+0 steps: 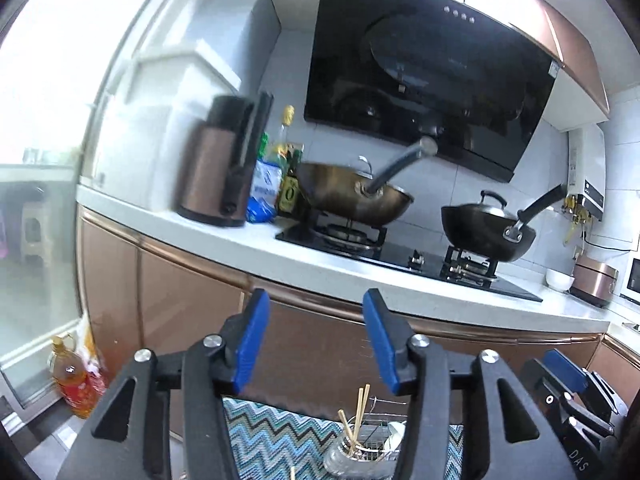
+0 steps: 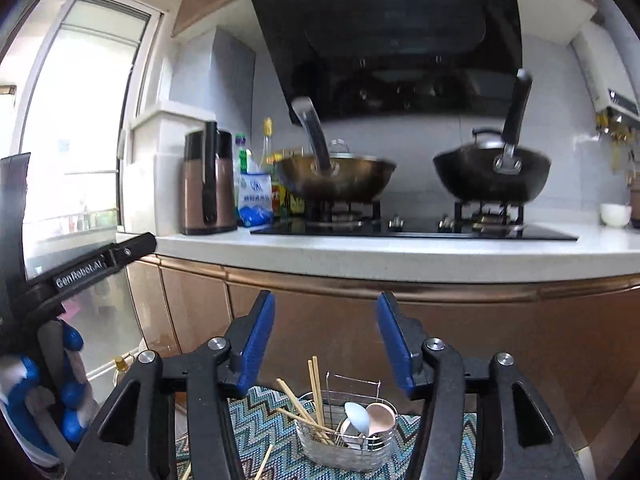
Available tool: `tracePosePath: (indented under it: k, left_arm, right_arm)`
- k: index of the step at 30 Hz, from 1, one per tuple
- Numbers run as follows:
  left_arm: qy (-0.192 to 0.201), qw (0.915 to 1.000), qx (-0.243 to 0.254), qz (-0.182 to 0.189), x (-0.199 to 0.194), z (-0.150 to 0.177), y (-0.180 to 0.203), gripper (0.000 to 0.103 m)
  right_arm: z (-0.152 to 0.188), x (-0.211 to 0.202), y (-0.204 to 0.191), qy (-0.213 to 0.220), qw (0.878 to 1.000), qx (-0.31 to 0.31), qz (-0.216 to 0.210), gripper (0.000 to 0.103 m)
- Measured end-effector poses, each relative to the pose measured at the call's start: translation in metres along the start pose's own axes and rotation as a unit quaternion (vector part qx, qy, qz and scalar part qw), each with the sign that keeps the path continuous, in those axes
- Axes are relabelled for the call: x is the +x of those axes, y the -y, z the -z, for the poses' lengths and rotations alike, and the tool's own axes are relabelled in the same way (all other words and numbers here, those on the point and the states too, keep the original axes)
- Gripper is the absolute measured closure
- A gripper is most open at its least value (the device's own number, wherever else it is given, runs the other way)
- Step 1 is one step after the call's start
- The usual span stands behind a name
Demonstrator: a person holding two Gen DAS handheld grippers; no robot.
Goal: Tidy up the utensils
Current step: 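Pull both open tools back from the cup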
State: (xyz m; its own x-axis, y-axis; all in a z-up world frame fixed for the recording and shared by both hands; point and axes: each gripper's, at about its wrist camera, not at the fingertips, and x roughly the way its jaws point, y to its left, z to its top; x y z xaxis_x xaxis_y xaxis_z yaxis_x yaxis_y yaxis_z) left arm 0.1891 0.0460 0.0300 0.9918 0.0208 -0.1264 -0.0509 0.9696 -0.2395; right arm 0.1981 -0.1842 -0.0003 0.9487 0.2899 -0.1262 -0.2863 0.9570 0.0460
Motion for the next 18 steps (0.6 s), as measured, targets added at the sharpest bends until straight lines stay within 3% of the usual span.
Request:
tracePosePath:
  k: [7,8,18]
  left_arm:
    - [-0.003,1.0000,0.003,0.002,-0.057,0.001,-0.006,0.054]
    - [-0.005,1.0000,0.003,0.002,-0.063,0.004,-0.007,0.053]
    - [-0.044,0.9988,0.010,-0.021,-0.117,0.035,-0.010,0.053]
  right_arm:
    - [0.005,-0.050,-0.028,0.007,1.000,-0.004,0.007,0.030]
    - [0.006,-0.057,-0.033,0.008,1.000,-0.007,0.013,0.024]
    - [0.016,-0.120,-0.063,0.019,0.994,-0.021,0.109,0.016]
